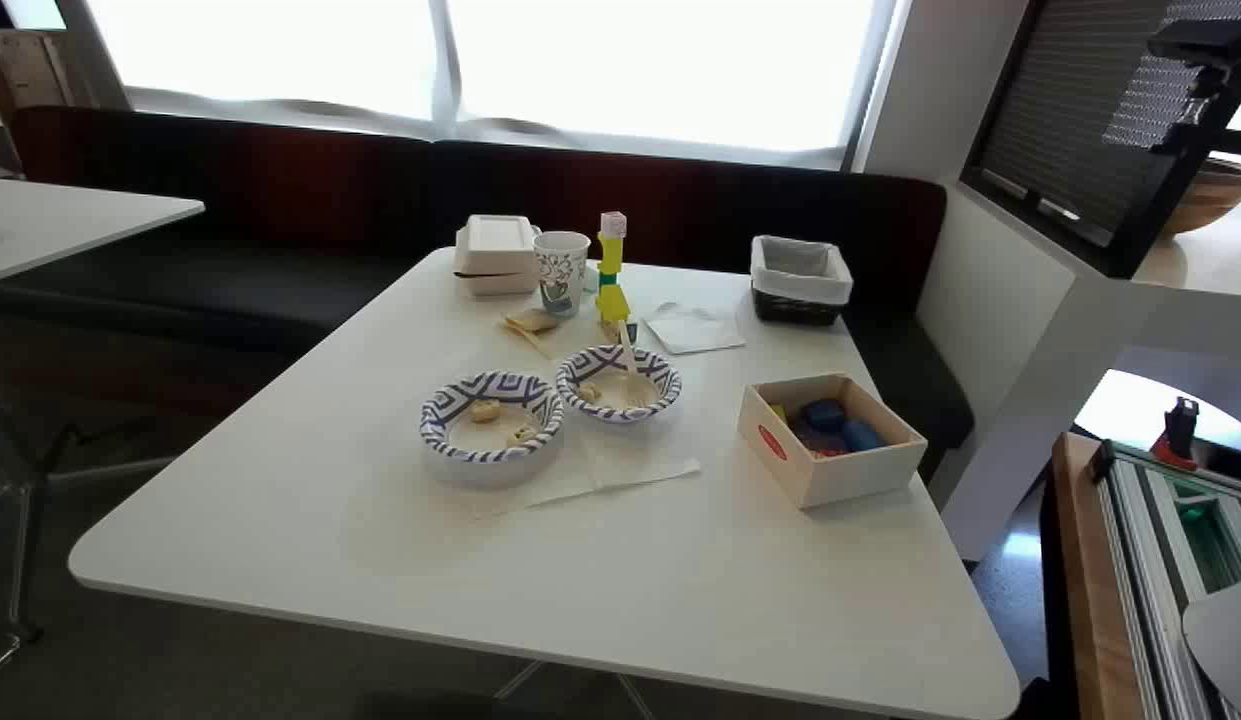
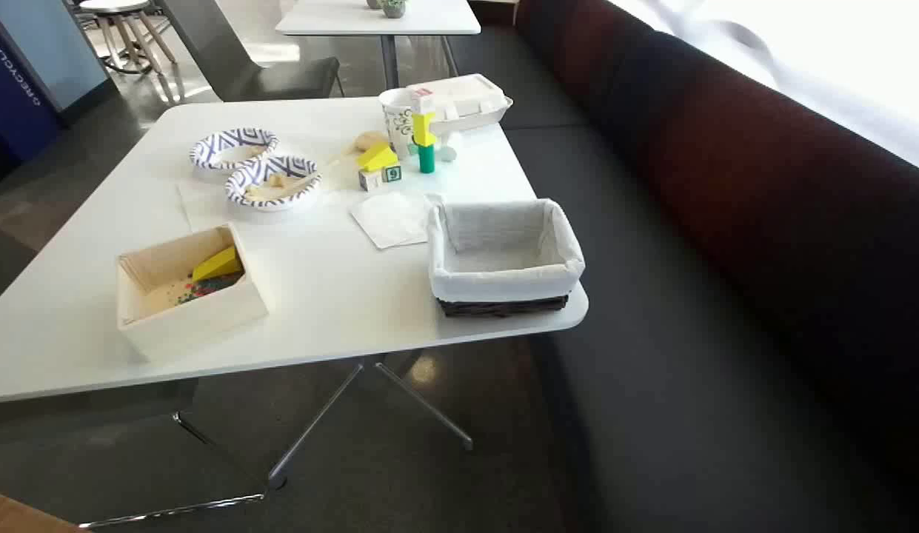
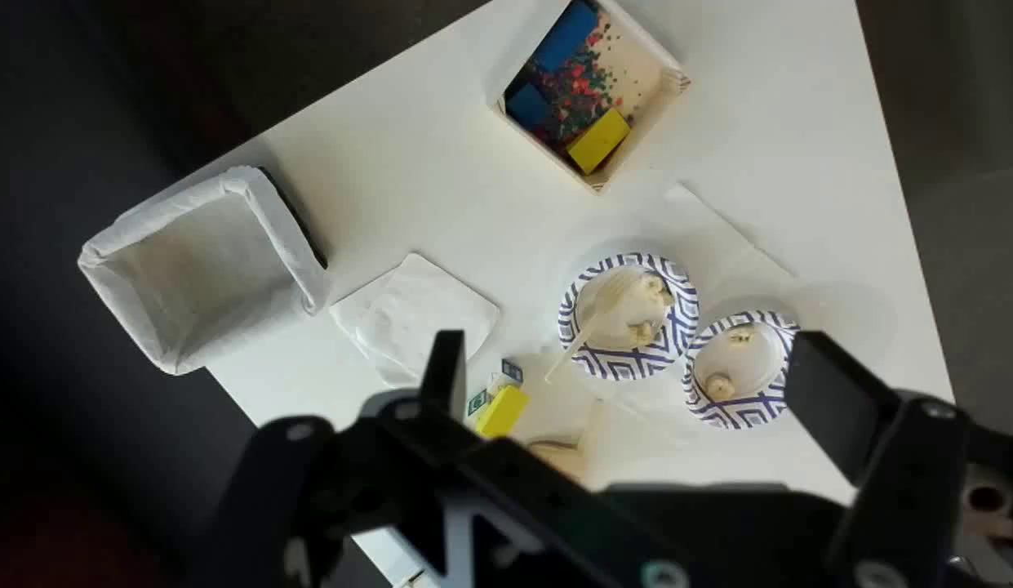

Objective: Move the brown basket closer to the takeaway pack

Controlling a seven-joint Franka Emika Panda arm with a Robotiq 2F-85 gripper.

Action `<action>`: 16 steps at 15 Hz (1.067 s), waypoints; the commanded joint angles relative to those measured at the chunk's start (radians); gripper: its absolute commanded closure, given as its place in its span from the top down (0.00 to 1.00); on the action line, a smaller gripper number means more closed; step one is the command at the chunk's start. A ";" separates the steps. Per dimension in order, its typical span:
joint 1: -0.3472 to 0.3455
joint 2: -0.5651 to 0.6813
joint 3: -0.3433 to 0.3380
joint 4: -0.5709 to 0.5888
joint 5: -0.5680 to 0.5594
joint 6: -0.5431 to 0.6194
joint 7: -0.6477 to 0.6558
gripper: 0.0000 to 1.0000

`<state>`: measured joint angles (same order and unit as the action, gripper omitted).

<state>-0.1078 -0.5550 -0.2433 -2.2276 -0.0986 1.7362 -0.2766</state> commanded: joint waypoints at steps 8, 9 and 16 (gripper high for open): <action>-0.022 0.032 0.013 0.008 0.007 0.027 0.061 1.00; -0.030 0.044 0.013 0.007 0.017 0.047 0.103 1.00; -0.129 0.205 0.000 -0.064 0.004 0.488 0.372 1.00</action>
<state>-0.1871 -0.4197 -0.2449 -2.2586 -0.0931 2.0700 0.0039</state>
